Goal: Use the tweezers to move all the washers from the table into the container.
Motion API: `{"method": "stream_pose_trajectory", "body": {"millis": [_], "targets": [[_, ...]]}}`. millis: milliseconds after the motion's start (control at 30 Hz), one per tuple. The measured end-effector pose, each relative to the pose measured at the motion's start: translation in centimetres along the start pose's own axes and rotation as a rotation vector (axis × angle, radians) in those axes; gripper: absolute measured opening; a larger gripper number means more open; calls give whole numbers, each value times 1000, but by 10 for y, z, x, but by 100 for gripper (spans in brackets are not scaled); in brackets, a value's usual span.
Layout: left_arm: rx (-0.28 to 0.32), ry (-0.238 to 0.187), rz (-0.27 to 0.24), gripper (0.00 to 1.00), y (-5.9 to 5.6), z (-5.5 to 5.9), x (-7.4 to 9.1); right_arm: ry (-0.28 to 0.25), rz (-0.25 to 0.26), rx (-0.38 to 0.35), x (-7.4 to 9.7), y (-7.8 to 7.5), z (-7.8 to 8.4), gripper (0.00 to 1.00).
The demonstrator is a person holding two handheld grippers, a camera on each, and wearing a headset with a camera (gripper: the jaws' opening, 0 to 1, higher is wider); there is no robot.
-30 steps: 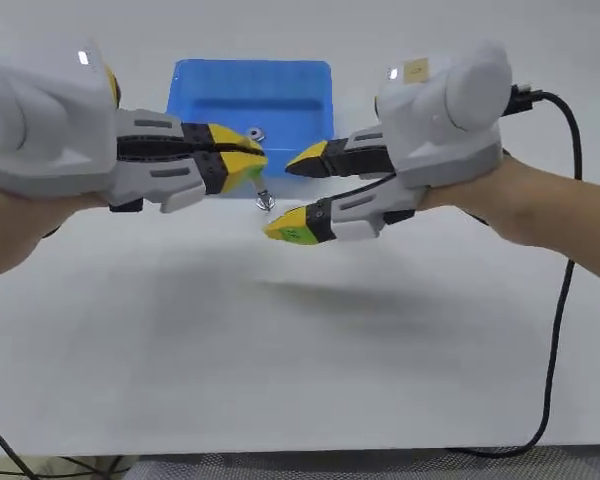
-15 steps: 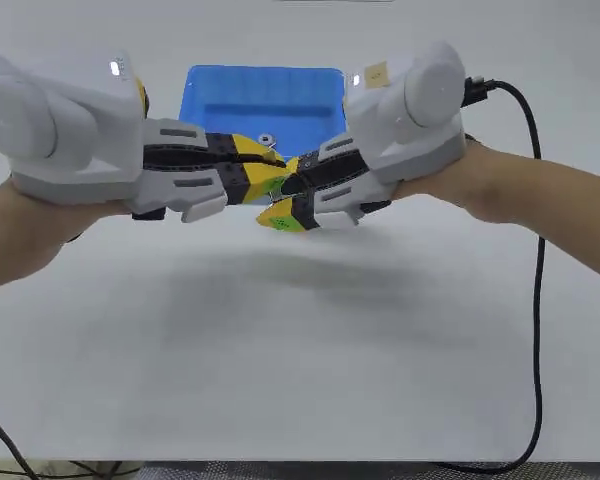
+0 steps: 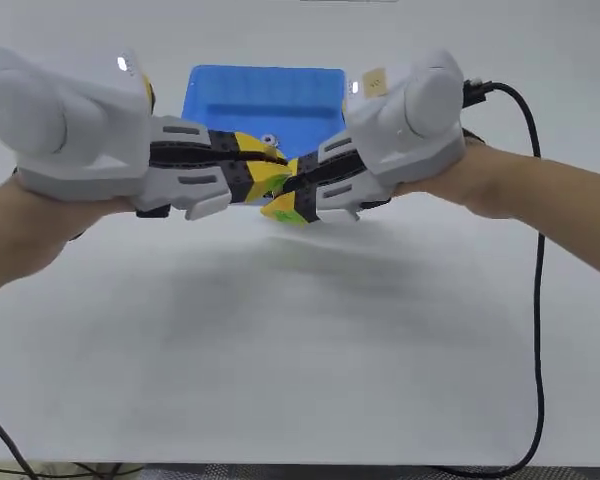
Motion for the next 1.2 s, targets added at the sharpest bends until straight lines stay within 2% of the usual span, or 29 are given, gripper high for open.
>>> {"method": "stream_pose_trajectory", "body": {"millis": [67, 100, 200, 367, 533, 633, 833, 933, 1000, 1100, 1200], "targets": [[-18, 57, -5, 9, -1, 10, -2, 0, 2, 10, 0, 0, 0, 10], [-32, 71, 1, 11, -4, 13, -3, 0, 4, 14, 0, 0, 0, 10], [-9, 44, 6, 16, -8, 11, -2, -3, 6, 22, 0, 1, 0, 10], [2, 30, -7, 17, -5, 8, 0, -8, 14, 23, 1, 3, 0, 10], [1, 23, -50, 21, 2, 6, 5, -10, 19, 34, 2, 5, -3, 10], [5, 14, -54, 21, 1, 5, 9, -15, 29, 37, 3, 4, -5, 10], [12, -3, -65, 26, -5, 2, 18, -16, 48, 39, 8, 7, -8, 10], [22, -27, -73, 30, -8, -1, 25, -22, 53, 41, 14, 9, -13, 10], [4, -29, -80, 35, -12, -2, 31, -29, 57, 42, 17, 11, -17, 10], [9, -39, -91, 40, -17, -2, 39, -33, 61, 48, 21, 13, -22, 10], [46, -56, -126, 48, -18, -1, 48, -42, 66, 45, 26, 15, -28, 10]]}}
Point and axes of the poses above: the centre of the closed fingertips' face, and the gripper's own axes: x roughly backward along the fingers, y roughly to its left, z roughly out of its underside, the point moved 2 cm from there along x, roughly backward along the fingers, and after that the axes turned 10 degrees about y, right-handed, at the moved point
